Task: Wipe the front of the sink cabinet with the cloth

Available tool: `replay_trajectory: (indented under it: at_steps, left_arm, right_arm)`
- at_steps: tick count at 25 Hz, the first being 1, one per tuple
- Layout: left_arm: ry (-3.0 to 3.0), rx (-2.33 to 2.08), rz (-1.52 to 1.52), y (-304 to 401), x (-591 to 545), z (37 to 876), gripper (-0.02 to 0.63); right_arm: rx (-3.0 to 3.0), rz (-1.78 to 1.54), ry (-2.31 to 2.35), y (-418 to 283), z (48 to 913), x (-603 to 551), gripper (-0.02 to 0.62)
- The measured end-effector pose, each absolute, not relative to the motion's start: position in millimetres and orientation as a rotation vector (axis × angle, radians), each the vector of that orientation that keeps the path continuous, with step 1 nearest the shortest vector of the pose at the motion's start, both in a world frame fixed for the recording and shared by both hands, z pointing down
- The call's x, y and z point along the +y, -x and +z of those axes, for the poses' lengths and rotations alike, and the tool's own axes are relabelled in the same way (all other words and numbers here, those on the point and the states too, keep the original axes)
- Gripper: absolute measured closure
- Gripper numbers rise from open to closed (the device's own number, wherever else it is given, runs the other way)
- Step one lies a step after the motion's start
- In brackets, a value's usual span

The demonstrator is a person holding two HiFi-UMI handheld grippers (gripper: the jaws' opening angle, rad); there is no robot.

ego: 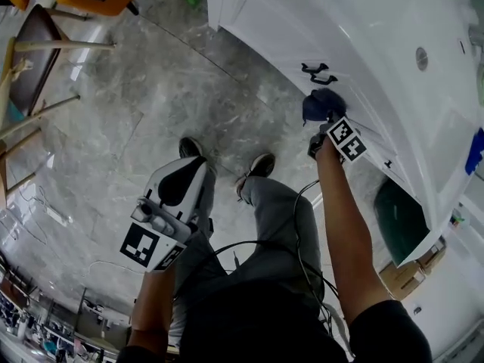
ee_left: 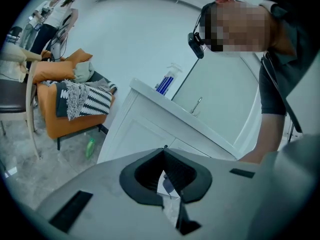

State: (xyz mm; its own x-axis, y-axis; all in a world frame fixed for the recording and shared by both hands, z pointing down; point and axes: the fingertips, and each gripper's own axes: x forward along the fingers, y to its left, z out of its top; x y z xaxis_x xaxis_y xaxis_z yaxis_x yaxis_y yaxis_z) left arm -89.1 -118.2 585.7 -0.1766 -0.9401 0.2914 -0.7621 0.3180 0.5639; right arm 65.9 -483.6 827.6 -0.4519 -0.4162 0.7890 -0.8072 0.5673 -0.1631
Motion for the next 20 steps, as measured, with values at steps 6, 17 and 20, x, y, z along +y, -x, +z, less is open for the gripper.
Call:
replay_trajectory:
  at_steps: [6, 17, 20]
  left_arm:
    - [-1.487, -2.009, -0.417, 88.4, -118.3, 610.7, 0.602]
    - [-1.444, -1.976, -0.337, 88.4, -106.7, 658.3, 0.601]
    - [-1.459, -1.951, -0.336, 81.6, -115.2, 661.5, 0.601]
  right_arm:
    - [-1.927, 0.659, -1.150, -142.7, 861.6, -514.0, 0.538]
    - [-1.948, 0.963, -1.012, -7.7, 985.6, -455.7, 0.538]
    - [-1.953, 0.974, -1.009, -14.4, 986.3, -461.1, 0.538]
